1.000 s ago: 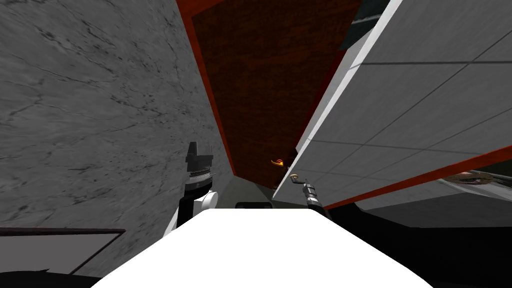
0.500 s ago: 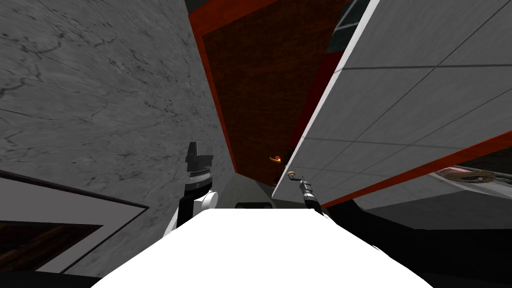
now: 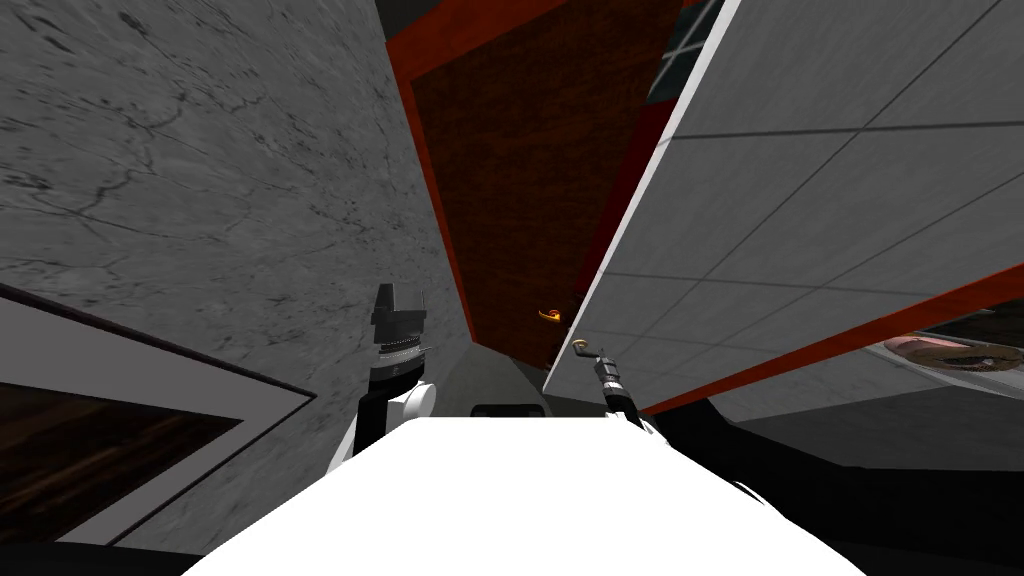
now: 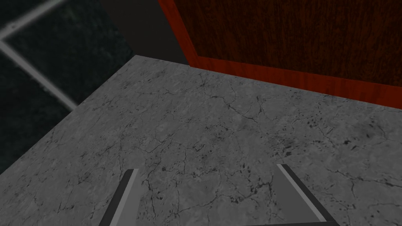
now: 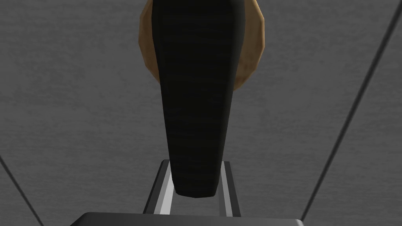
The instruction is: Pull the door open
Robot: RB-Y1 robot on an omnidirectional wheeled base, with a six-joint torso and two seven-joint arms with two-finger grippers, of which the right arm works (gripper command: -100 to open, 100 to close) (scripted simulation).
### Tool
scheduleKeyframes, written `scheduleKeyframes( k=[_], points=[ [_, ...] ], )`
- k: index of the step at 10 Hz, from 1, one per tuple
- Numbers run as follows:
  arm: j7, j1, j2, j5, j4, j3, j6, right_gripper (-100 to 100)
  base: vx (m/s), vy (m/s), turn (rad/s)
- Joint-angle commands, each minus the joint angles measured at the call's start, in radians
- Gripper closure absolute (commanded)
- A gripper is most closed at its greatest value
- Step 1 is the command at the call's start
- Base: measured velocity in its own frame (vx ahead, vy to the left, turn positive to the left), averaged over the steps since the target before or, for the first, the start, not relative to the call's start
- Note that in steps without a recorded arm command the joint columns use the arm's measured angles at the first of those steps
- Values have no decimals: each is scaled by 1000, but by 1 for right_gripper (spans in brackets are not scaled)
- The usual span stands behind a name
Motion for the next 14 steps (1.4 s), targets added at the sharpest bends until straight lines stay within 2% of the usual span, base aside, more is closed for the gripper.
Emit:
scheduleKeyframes(
  k=[1, 2, 4, 5, 6, 11, 12, 13, 14],
  points=[
    [-2, -18, 12, 2, 6, 33, -9, 100, -60, -18, 86],
    [-3, -29, 12, 0, 12, 44, -12, 100, -89, -38, 71],
    [-3, -29, 12, 0, 12, 44, -12, 100, -35, -22, 19],
    [-5, -47, 13, -2, 23, 65, -18, 100, -38, -28, 53],
    [-5, -33, -1, -6, 18, 46, -11, 100, -24, -30, 4],
    [-58, 4, -30, 19, 6, 100, -63, 100, -170, -17, 99],
    [-58, 4, -30, 19, 6, 100, -63, 100, -131, -31, 34],
    [-82, 19, -43, 31, 2, 123, -87, 100, -197, -104, 144],
    [-92, 26, -48, 36, 0, 133, -98, 100, -257, -94, 201]
  ],
)
